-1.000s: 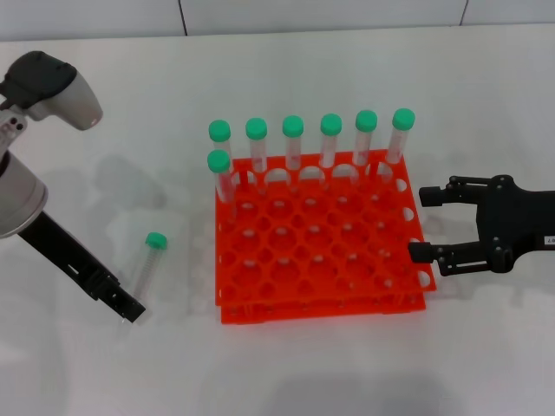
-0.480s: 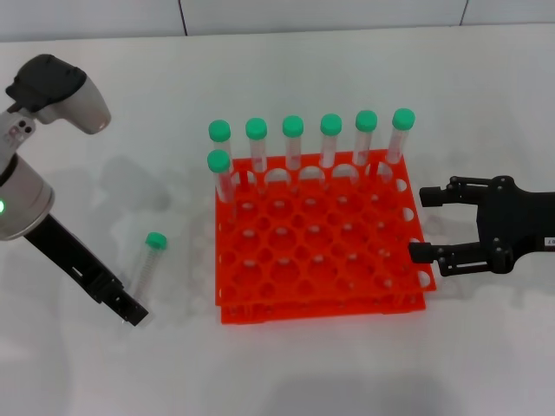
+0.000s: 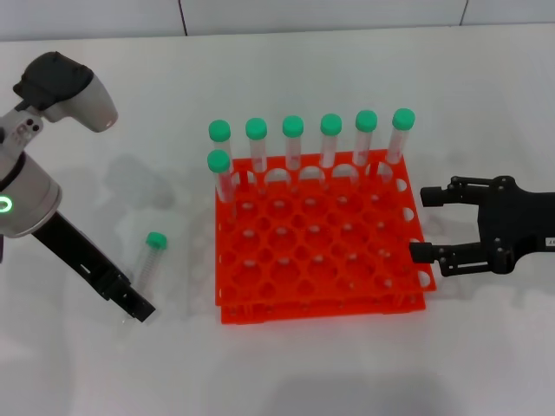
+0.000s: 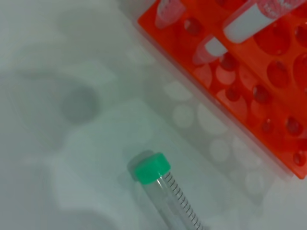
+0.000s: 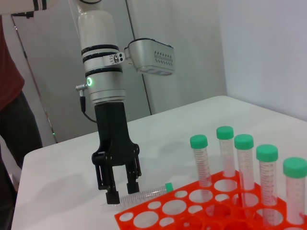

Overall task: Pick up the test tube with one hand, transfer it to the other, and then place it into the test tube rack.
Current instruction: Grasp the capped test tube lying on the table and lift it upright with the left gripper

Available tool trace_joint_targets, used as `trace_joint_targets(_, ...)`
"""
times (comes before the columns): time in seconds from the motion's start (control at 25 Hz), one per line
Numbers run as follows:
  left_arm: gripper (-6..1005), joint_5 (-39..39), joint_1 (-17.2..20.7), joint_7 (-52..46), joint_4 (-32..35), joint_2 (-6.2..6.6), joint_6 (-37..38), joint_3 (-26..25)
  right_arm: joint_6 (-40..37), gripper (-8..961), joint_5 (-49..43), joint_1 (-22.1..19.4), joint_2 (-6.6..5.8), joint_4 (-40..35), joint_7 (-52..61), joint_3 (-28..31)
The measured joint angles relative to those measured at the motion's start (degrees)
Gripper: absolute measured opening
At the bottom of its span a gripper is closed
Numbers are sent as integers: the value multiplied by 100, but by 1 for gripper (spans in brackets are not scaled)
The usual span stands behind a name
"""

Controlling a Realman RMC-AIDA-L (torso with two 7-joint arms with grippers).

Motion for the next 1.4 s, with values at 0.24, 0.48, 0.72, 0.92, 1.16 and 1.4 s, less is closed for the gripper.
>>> trace_joint_targets(0.24, 635, 11, 1, 6, -5, -36, -17, 5, 6, 818, 0, 0, 0, 20, -50, 6)
trace_joint_targets(0.48, 633, 20, 3, 9, -5, -44, -26, 16, 10, 816, 0, 0, 0, 24, -57, 15)
trace_joint_targets(0.72, 632, 23, 12, 8, -5, -44, -19, 17, 15, 814, 33, -8, 0, 24, -62, 16)
trace_joint_targets(0.92, 631, 26, 6, 8, -9, -52, 1, 17, 18, 813, 45, -9, 0, 24, -65, 16)
trace_joint_targets(1.16, 632, 29, -19, 18, -83, -51, 38, 66, 19, 811, 50, -9, 0, 24, -65, 25)
trace_joint_targets(1.4, 632, 21, -18, 43, -85, -37, 72, 155, -5, 809, 53, -9, 0, 24, -65, 80)
